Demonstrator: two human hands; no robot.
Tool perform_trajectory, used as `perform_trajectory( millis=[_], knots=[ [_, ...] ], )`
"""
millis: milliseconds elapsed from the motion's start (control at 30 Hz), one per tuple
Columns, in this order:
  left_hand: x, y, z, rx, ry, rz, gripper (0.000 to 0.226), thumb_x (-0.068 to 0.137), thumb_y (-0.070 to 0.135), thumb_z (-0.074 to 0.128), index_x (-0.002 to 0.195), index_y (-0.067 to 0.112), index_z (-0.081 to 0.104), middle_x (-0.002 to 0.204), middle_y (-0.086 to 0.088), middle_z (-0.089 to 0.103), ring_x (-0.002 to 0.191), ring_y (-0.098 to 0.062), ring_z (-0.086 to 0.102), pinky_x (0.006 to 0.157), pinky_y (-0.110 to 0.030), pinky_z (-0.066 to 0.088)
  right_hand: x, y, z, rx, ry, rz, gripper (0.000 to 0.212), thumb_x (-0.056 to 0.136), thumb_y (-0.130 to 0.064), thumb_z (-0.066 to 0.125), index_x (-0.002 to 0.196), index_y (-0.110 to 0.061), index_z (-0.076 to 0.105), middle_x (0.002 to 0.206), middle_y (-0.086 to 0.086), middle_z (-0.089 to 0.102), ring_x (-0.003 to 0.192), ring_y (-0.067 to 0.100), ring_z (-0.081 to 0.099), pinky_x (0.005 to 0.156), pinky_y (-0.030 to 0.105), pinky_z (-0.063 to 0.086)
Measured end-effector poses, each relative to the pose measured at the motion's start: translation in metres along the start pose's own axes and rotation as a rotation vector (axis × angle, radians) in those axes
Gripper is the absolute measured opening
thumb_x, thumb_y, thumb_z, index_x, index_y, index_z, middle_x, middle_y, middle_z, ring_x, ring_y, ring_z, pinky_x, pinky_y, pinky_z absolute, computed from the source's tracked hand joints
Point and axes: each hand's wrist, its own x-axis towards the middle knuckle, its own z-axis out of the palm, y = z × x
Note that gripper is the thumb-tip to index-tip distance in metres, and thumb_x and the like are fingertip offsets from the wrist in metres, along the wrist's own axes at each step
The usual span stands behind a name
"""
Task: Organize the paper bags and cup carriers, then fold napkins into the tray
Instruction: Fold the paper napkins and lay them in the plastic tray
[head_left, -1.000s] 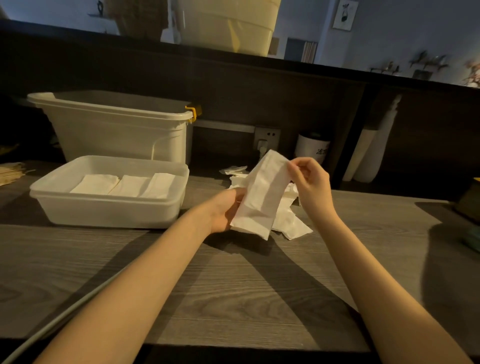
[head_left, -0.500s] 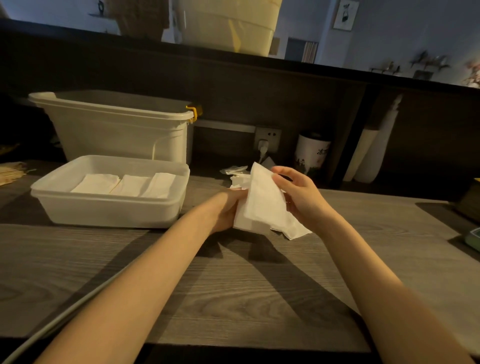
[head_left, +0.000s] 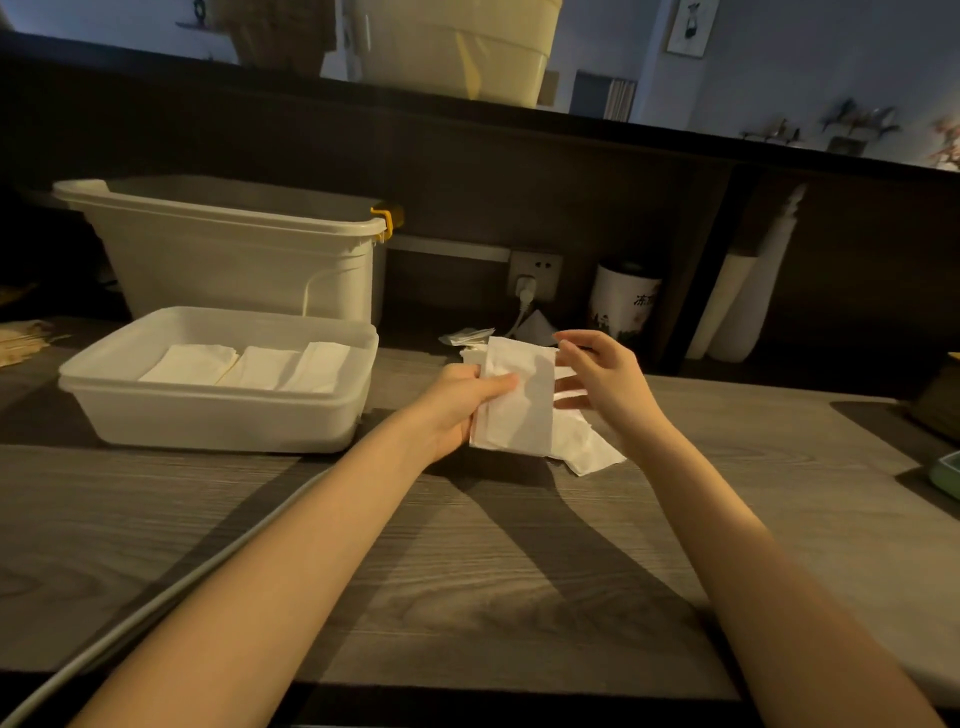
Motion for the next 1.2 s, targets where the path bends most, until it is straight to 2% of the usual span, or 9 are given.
perform_trajectory(
  millis=[133,233,333,500,633,767,967,1100,1200],
  knots=[
    [0.002,0.002,-0.007,-0.116,0.092,0.023,0.025,0.093,0.019,0.055,0.117,0.016,0.048,0.095,-0.001,0.059,0.083,-0.017,0.059,0.067,-0.034,0.054,0.007,0.012,-0.016,-0.453,0.118,0.011,0.032,0.098,-0.031,0.045,0.117,-0.009,0.058,0.103,0.007,0.066,0.078,0.013,0.059,0.062,0.022,0.046],
    [0.006,0.001,-0.011,-0.127,0.162,0.032,0.034,0.094,0.021,0.052,0.127,0.015,0.046,0.103,-0.003,0.057,0.09,-0.019,0.058,0.072,-0.037,0.053,0.01,0.028,-0.019,-0.768,-0.015,0.151,0.047,0.096,-0.044,0.044,0.106,-0.004,0.065,0.092,0.013,0.066,0.079,0.022,0.058,0.071,0.034,0.046],
    [0.008,0.001,-0.012,-0.109,0.223,0.038,0.034,0.095,0.022,0.051,0.127,0.014,0.045,0.108,-0.006,0.056,0.093,-0.021,0.057,0.075,-0.039,0.052,0.012,0.044,-0.014,-0.909,-0.099,0.275,0.067,0.082,-0.067,0.046,0.106,-0.007,0.065,0.101,0.012,0.064,0.089,0.026,0.059,0.078,0.037,0.049],
    [0.01,-0.002,-0.016,-0.1,0.258,0.031,0.031,0.095,0.022,0.052,0.124,0.014,0.047,0.112,-0.008,0.057,0.097,-0.023,0.058,0.076,-0.041,0.052,0.006,0.046,-0.007,-1.06,-0.119,0.304,0.086,0.074,-0.075,0.051,0.126,-0.007,0.052,0.132,0.017,0.041,0.12,0.032,0.042,0.095,0.037,0.039],
    [0.011,-0.002,-0.018,-0.094,0.271,0.028,0.029,0.095,0.021,0.052,0.122,0.014,0.047,0.117,-0.01,0.058,0.099,-0.025,0.058,0.077,-0.042,0.052,0.006,0.041,-0.007,-1.008,-0.203,0.299,0.078,0.078,-0.067,0.056,0.133,-0.012,0.047,0.134,0.013,0.043,0.122,0.03,0.04,0.097,0.036,0.037],
    [0.011,-0.002,-0.017,-0.091,0.271,0.05,0.031,0.096,0.021,0.049,0.126,0.013,0.046,0.117,-0.009,0.057,0.098,-0.023,0.057,0.077,-0.039,0.051,0.003,0.037,-0.002,-0.709,-0.175,0.275,0.071,0.079,-0.042,0.071,0.134,-0.012,0.038,0.127,0.006,0.051,0.105,0.019,0.049,0.08,0.029,0.043],
    [0.012,-0.003,-0.016,-0.06,0.328,0.083,0.034,0.098,0.022,0.046,0.13,0.014,0.044,0.122,-0.01,0.057,0.099,-0.023,0.057,0.077,-0.038,0.051,0.003,0.027,-0.005,-0.559,-0.135,0.261,0.077,0.078,-0.031,0.074,0.14,-0.009,0.036,0.135,0.007,0.046,0.12,0.024,0.046,0.088,0.031,0.042],
    [0.013,0.0,-0.018,-0.233,0.411,0.025,0.034,0.099,0.023,0.042,0.133,0.015,0.044,0.121,-0.01,0.059,0.095,-0.024,0.059,0.079,-0.041,0.052,-0.004,0.01,-0.009,-0.175,-0.038,0.221,0.063,0.082,-0.031,0.07,0.132,-0.005,0.042,0.108,0.003,0.056,0.091,0.018,0.059,0.07,0.027,0.051],
    [0.01,0.0,-0.013,-0.428,0.358,-0.041,0.03,0.098,0.029,0.045,0.126,0.019,0.046,0.111,-0.008,0.062,0.094,-0.023,0.061,0.083,-0.041,0.052,-0.006,-0.001,-0.008,0.146,-0.042,0.226,0.045,0.084,-0.026,0.068,0.121,-0.004,0.053,0.095,0.003,0.063,0.08,0.016,0.065,0.062,0.027,0.055]
  ],
)
